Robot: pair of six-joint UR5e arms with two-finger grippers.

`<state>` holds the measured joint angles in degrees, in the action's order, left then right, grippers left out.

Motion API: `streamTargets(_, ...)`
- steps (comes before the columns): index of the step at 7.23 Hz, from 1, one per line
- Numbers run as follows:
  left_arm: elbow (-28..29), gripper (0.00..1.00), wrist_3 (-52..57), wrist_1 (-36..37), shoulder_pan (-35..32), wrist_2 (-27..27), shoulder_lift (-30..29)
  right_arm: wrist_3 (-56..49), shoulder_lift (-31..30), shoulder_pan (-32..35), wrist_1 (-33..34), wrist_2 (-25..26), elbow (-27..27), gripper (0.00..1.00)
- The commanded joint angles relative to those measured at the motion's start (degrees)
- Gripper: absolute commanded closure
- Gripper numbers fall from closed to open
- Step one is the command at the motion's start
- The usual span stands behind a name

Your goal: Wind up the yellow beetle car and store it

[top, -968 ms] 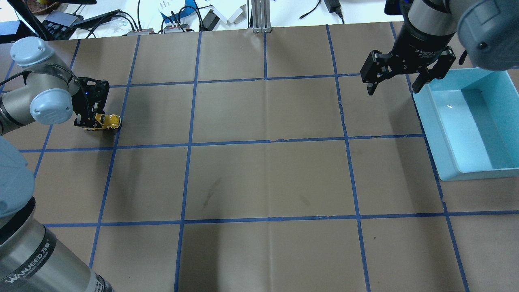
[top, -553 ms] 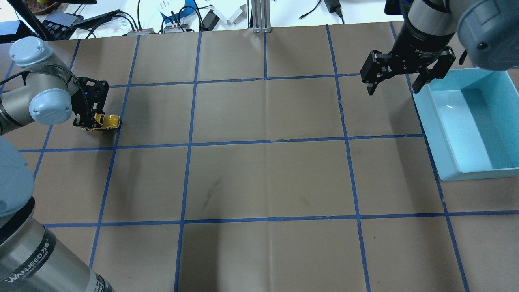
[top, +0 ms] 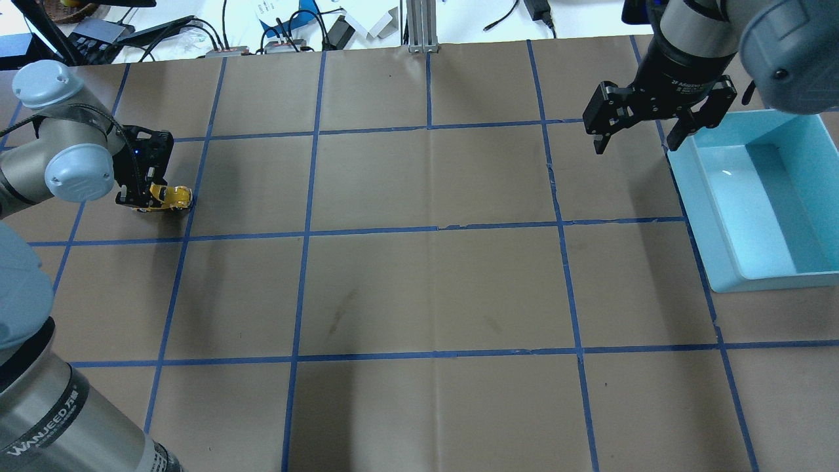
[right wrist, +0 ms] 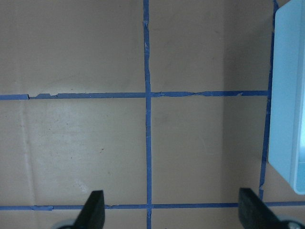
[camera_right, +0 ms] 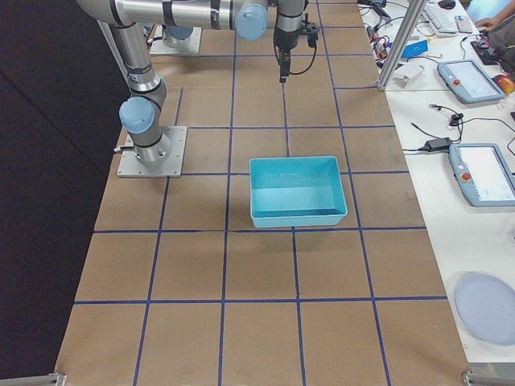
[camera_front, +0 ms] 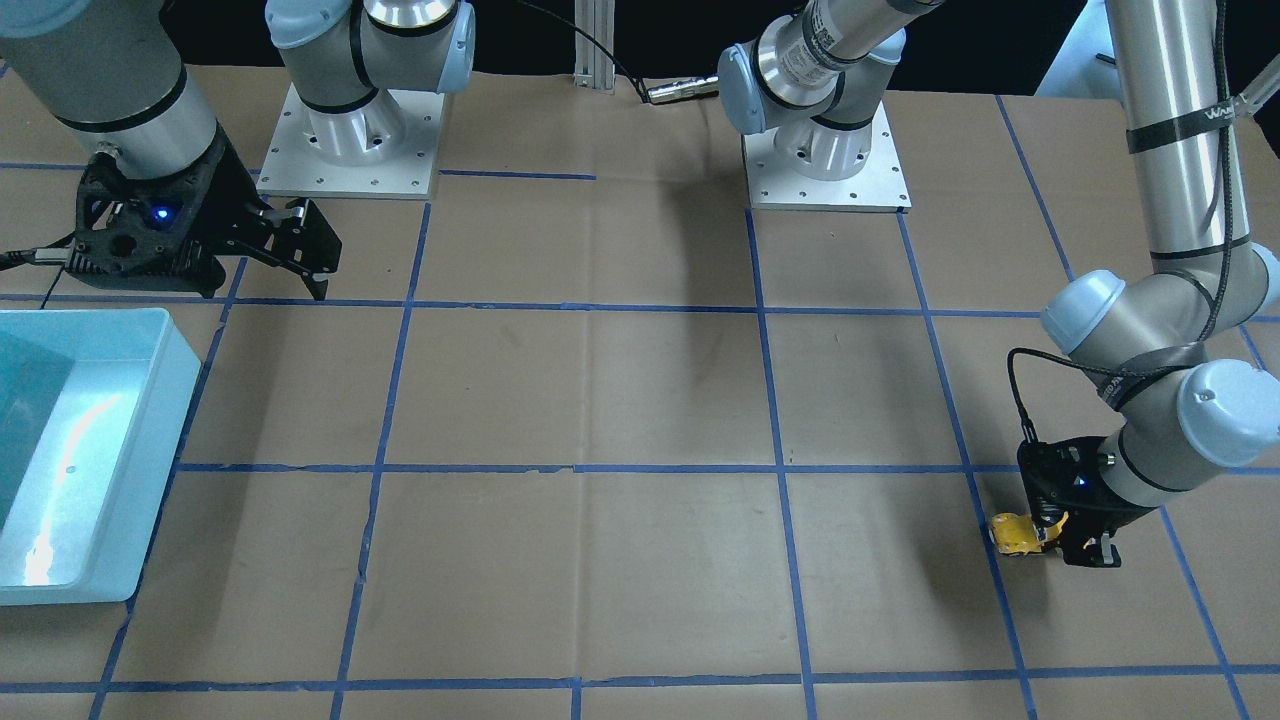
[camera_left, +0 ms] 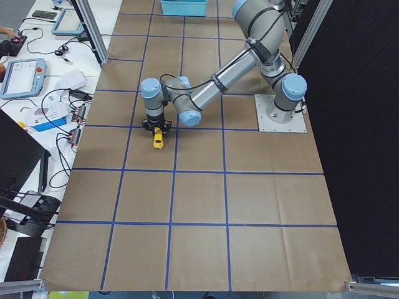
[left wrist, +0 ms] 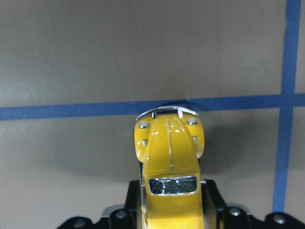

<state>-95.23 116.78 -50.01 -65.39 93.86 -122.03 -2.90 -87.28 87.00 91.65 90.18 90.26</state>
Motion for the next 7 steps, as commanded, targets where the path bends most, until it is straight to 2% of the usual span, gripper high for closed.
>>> streamTargets(1,0.0,1.0,0.5,0.0,0.5,0.0,0.0,0.0,0.0,0.0,0.0,0.0,0.0,0.0)
streamTargets(4,0.0,0.98,0.5,0.0,0.5,0.0,0.0,0.0,0.0,0.0,0.0,0.0,0.0,0.0)
streamTargets(6,-0.1,0.01,0.3,-0.7,0.5,0.2,0.4,0.0,0.0,0.0,-0.1,0.0,0.0,0.0)
streamTargets(7,0.0,0.0,0.1,-0.8,0.5,0.4,0.6,0.0,0.0,0.0,0.0,0.0,0.0,0.0)
